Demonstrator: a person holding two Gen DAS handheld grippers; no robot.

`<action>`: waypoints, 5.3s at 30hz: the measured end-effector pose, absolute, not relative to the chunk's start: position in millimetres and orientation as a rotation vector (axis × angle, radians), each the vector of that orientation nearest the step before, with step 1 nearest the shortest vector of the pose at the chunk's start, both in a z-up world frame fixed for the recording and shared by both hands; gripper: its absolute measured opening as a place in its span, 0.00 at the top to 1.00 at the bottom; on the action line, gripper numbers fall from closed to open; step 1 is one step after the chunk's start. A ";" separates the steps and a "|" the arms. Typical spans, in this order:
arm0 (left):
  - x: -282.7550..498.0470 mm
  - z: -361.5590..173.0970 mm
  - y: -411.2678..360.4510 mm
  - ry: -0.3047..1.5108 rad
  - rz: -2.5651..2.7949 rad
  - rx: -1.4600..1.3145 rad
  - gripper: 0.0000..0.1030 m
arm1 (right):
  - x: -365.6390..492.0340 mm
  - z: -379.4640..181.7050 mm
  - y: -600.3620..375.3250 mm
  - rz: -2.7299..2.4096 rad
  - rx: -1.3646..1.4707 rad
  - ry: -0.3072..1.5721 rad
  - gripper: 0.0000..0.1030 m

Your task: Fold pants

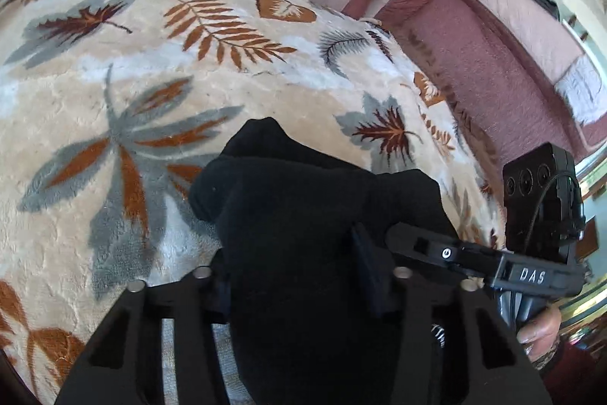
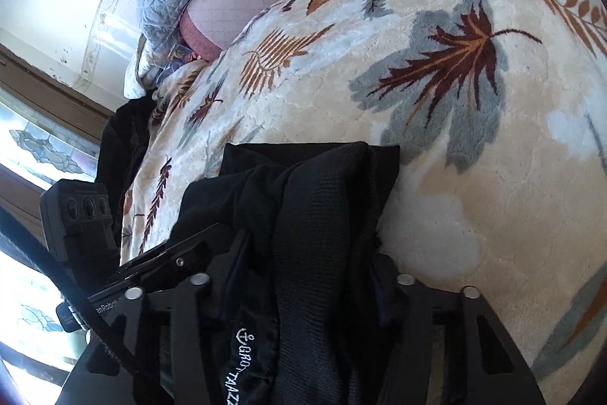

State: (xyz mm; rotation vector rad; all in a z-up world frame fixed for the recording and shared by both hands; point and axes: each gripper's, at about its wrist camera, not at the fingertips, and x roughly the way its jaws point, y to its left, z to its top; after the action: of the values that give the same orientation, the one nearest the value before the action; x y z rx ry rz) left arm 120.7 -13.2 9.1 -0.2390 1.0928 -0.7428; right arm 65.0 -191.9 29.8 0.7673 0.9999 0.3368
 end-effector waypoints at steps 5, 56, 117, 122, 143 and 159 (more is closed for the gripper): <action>133.7 10.3 0.5 1.115 -0.741 -0.322 0.68 | 73.9 48.7 -176.8 0.338 0.665 1.000 0.59; 231.2 37.4 63.9 0.866 -0.426 -0.276 0.69 | 222.0 84.1 -83.6 0.375 0.482 0.926 0.64; 254.1 33.8 58.3 0.863 -0.406 -0.300 0.69 | 245.5 72.4 -87.6 0.312 0.492 0.932 0.64; 256.0 31.3 59.6 0.876 -0.389 -0.305 0.62 | 250.2 64.1 -91.2 0.300 0.505 0.942 0.64; 249.0 36.9 63.1 0.936 -0.366 -0.324 0.33 | 259.1 37.0 -112.6 0.288 0.633 0.999 0.47; 248.1 41.8 88.8 0.949 -0.375 -0.475 0.33 | 250.5 44.8 -124.7 0.172 0.603 1.014 0.34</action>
State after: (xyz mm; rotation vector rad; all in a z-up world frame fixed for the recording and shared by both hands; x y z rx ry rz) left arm 248.1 88.8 41.8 -0.4748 0.9487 -0.3751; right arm 250.5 -124.7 44.8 0.6030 1.0143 0.1720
